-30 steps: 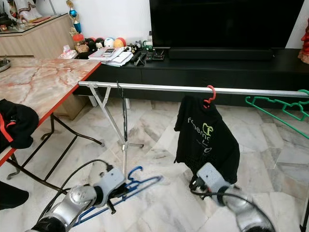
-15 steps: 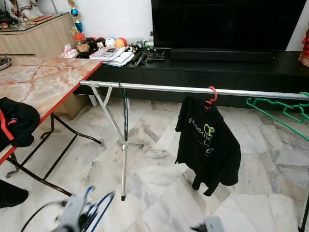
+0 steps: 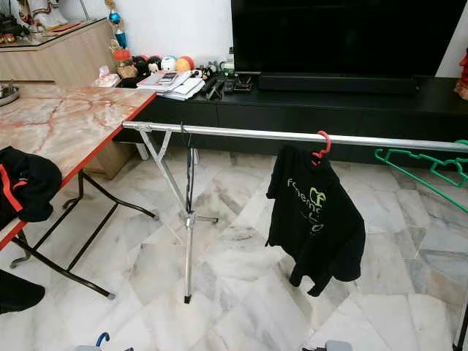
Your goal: Hang hanger
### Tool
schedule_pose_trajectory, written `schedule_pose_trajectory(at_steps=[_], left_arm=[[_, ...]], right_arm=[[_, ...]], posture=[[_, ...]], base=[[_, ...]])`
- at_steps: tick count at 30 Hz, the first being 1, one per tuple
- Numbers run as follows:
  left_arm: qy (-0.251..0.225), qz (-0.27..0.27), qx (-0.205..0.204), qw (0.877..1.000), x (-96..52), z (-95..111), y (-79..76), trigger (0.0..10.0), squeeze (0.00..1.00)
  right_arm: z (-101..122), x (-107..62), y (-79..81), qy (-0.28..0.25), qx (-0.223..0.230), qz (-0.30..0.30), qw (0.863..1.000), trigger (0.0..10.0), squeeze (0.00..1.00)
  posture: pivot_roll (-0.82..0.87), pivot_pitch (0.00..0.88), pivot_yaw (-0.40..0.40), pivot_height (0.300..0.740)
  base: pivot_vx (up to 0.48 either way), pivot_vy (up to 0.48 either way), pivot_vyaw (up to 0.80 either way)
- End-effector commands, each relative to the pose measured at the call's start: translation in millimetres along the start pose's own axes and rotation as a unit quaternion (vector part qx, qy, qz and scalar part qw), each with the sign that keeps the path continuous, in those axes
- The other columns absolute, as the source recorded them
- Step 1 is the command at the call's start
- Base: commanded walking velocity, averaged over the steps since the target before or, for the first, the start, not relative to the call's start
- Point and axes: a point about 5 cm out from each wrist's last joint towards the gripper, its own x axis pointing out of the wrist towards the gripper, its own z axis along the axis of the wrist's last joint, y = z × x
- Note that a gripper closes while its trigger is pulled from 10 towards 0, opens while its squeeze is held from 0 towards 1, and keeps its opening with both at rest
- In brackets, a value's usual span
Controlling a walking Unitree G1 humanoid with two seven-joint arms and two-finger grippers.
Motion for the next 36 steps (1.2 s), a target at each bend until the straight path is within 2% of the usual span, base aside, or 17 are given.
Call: schedule_pose_trajectory(at_steps=[1, 4, 11, 16, 24, 29, 35, 36], left_arm=[[0.007, 0.002, 0.004, 1.000, 0.0, -2, -1.1, 10.0, 0.00], [0.008, 0.000, 0.009, 1.000, 0.3, -2, -1.5, 10.0, 0.00], [0.009, -0.003, 0.016, 1.000, 0.6, -1, -1.8, 10.0, 0.00], [0.012, -0.006, 0.025, 1.000, 0.5, -3, -3.7, 10.0, 0.00], [0.002, -0.009, 0.021, 1.000, 1.1, -1, -8.9, 10.0, 0.00], [-0.039, -0.016, 0.009, 0.999, 4.0, 18, -14.3, 10.0, 0.00], [-0.168, -0.019, -0.005, 0.986, 5.6, 79, -22.2, 10.0, 0.00], [-0.168, -0.019, -0.005, 0.986, 5.6, 79, -22.2, 10.0, 0.00]], right_arm=[[1, 0.4, -1.5, 0.004, 0.011, -0.011, 1.000, 10.0, 0.00], [4, 1.0, -1.2, 0.002, 0.012, -0.015, 1.000, 10.0, 0.00], [-4, -0.3, -1.1, 0.009, 0.009, -0.015, 1.000, 10.0, 0.00], [-6, -0.6, -1.9, 0.015, 0.009, -0.015, 1.000, 10.0, 0.00], [-6, -0.7, -1.3, 0.013, 0.004, -0.012, 1.000, 10.0, 0.00], [-6, -0.8, -2.2, 0.014, 0.002, -0.012, 1.000, 10.0, 0.00], [-8, -1.1, -1.6, 0.019, -0.013, -0.005, 1.000, 10.0, 0.00], [-8, -1.1, -1.6, 0.019, -0.013, -0.005, 1.000, 10.0, 0.00]], posture=[[0.04, 0.015, 0.053, 0.740], [0.04, 0.004, 0.058, 0.740], [0.04, 0.000, 0.063, 0.740], [0.04, 0.000, 0.061, 0.740], [0.04, 0.000, 0.055, 0.740], [0.04, 0.000, 0.053, 0.740], [0.05, 0.000, 0.046, 0.740], [0.05, 0.000, 0.046, 0.740]], base=[[0.000, -0.454, 0.00], [0.000, -0.456, 0.00], [0.000, -0.455, 0.00], [0.000, -0.429, -0.73], [0.000, -0.300, 0.00], [0.000, 0.000, 0.00], [0.000, 0.000, 0.00], [0.000, 0.000, 0.00]])
